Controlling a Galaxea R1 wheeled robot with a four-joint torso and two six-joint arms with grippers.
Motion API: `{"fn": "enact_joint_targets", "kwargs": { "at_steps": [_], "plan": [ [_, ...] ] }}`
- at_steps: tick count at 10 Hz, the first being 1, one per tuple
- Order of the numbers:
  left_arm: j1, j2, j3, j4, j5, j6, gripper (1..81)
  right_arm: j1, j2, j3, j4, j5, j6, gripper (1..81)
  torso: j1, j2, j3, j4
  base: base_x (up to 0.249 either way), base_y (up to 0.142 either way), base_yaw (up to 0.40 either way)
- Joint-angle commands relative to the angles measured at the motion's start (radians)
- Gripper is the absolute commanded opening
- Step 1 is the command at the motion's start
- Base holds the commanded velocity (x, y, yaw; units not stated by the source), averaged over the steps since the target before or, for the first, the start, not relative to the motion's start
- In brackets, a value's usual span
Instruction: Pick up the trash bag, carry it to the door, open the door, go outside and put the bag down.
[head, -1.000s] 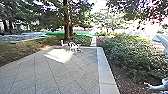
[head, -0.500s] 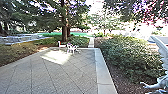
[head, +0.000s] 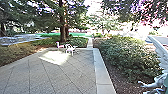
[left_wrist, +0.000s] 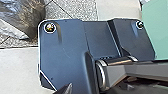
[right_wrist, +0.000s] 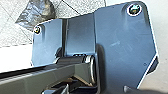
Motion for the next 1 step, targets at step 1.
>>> {"fn": "enact_joint_targets", "kwargs": {
  "at_steps": [1],
  "plan": [
    [-0.037,0.011,-0.014,-0.005,-0.079,0.001,81.1,0.046,0.012,0.013,-0.008,-0.039,-0.007,81.1,0.000,0.000,0.000,0.000,0.000,0.000,0.000]
  ]
}}
